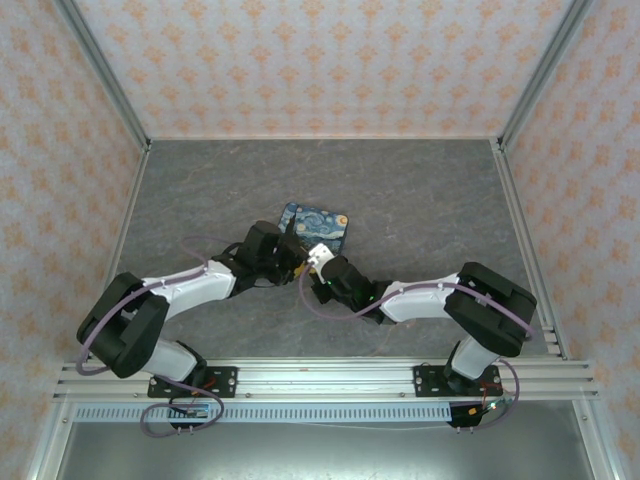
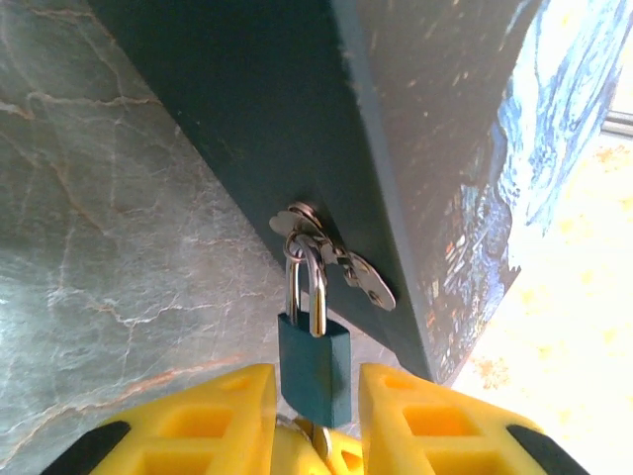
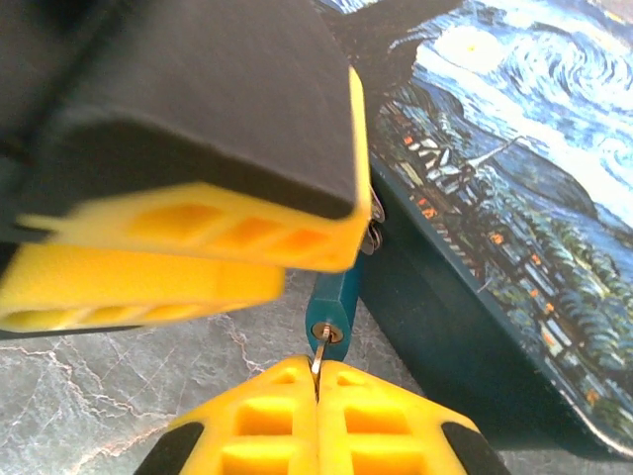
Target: Unlock the padlock with the key
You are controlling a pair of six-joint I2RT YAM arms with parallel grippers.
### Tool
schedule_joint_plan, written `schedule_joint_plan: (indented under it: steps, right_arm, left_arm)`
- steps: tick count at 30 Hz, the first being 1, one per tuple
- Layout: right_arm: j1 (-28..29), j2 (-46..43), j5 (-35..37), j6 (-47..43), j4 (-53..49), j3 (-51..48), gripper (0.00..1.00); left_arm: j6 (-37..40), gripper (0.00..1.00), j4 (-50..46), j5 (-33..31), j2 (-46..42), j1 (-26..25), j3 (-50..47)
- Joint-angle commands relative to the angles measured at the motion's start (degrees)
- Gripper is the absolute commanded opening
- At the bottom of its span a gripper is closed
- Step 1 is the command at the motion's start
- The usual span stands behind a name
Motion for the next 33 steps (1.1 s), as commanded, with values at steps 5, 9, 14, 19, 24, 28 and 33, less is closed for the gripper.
schedule_joint_plan:
  steps: [5,9,14,19,24,28,33]
  right_arm:
    - [-0.52,-1.14,-1.97,9.81,2.82,-3.40,0.00]
    - [-1.43,-2.06,-4.84,14.96,4.45,-4.51,0.00]
    - [-3.66,-2.44,-11.45,24.26,7.66,-5.54,0.00]
    - [-5.41,-1.88,-15.62,34.12,12.69,-7.37,0.00]
    - [-6.42,-1.37,-17.97,41.68,14.85,-8.26,0.00]
    - [-7.08,-0.43,-18.53,48.02,17.50,-9.63,0.00]
    - [-8.48,2.83,-20.68,55.89,22.09,-11.16,0.00]
  left_arm:
    - [3.44,0.41,-7.12,-1.84,-5.80,2.11,0.33]
    - [5.88,0.51,-10.98,-2.32,-8.73,4.48,0.69]
    - [8.63,0.56,-13.77,-1.44,-10.34,8.19,1.17]
    - [10.97,0.68,-14.97,-1.74,-10.31,10.11,2.15]
    - [13.76,0.75,-16.45,-3.24,-8.98,10.92,4.10]
    - [14.76,0.76,-15.99,-3.16,-6.44,11.26,5.27]
    - [15.42,0.76,-15.22,-2.25,-2.77,11.34,7.23]
